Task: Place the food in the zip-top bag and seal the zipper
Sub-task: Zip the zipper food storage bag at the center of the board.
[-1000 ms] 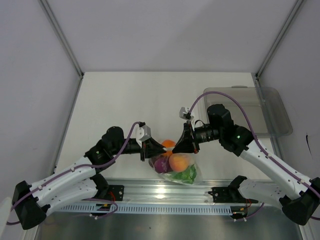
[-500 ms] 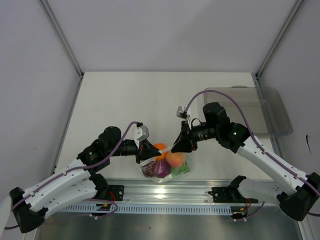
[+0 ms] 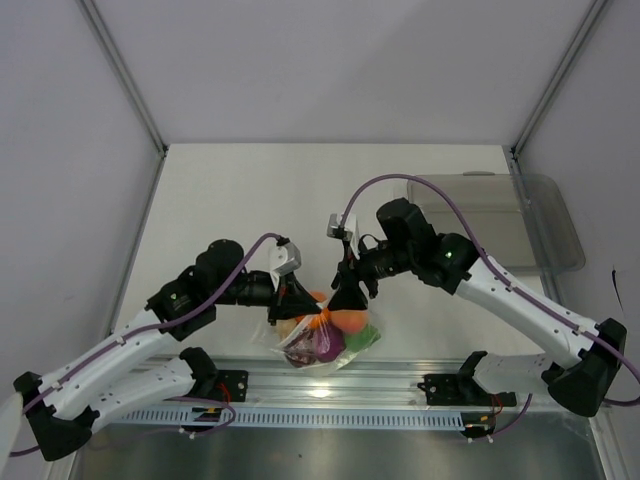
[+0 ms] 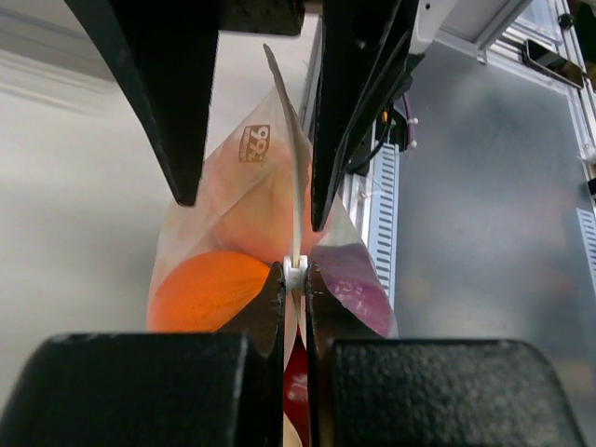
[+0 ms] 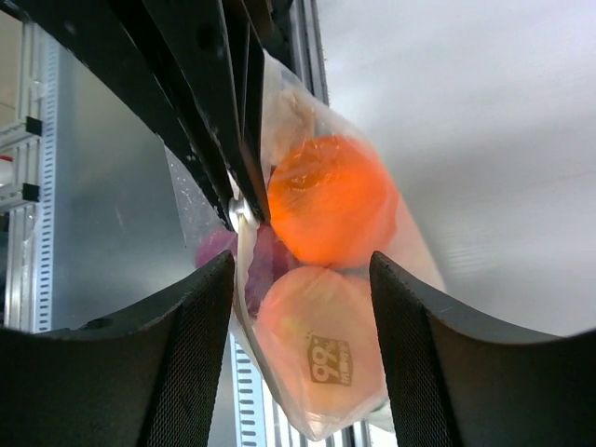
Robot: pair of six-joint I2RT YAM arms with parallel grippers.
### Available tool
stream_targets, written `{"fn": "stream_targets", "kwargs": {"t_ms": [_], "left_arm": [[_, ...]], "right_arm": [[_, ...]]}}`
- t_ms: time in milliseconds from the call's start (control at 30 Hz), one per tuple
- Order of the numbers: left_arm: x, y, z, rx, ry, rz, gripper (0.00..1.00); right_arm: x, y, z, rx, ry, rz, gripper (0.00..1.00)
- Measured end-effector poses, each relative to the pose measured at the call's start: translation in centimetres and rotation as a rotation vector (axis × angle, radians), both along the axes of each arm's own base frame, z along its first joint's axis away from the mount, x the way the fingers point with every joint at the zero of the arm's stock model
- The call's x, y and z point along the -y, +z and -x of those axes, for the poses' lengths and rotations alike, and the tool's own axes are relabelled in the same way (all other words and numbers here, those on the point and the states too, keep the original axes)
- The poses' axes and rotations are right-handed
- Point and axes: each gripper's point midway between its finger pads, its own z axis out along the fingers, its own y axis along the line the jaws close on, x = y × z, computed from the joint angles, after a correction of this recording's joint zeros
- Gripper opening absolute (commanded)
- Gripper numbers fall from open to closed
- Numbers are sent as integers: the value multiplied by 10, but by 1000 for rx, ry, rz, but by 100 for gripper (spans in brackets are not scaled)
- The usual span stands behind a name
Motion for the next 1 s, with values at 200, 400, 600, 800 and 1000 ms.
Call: {"fn": "stream_targets", "kwargs": {"t_ms": [200, 400, 600, 800, 1000], "left_arm": [[-1, -13, 2, -49, -8, -50, 0], [-2, -13, 4, -64, -8, -66, 0], [-1, -11, 4, -67, -16, -66, 1], [-1, -11, 6, -75, -26, -69, 1], [-2, -13, 7, -81, -26, -76, 1]], "right_arm": [[-6, 13, -5, 46, 23, 7, 54], [-12, 1, 10, 18, 100, 53, 41], [-14, -9, 27, -19, 153, 90, 31], [-16, -13, 33, -25, 171, 103, 0], [-18, -17, 31, -18, 142, 120, 0]]}}
